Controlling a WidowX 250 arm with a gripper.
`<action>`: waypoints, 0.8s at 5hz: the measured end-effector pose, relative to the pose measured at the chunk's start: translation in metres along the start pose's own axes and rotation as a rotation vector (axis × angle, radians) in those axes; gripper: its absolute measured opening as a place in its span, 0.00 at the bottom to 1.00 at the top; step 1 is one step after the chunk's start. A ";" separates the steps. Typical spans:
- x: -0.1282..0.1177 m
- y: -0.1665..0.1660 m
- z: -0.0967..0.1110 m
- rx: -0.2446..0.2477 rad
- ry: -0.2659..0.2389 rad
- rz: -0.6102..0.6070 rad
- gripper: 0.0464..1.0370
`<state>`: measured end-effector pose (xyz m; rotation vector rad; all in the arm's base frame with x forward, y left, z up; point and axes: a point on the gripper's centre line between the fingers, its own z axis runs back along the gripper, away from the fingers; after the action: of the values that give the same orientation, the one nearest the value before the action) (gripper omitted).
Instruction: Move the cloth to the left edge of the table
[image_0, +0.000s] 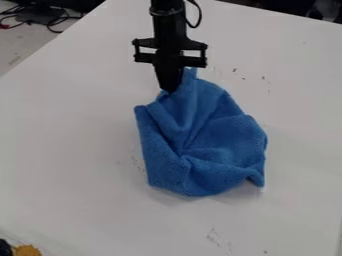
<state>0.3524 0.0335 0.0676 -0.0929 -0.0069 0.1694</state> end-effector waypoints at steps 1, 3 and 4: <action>-0.001 0.006 0.012 -0.045 -0.045 0.013 0.02; -0.021 0.039 0.031 -0.027 -0.158 0.103 0.02; -0.027 0.064 0.019 -0.039 -0.210 0.196 0.02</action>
<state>0.3146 0.0938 0.0803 -0.1143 -0.2107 0.3746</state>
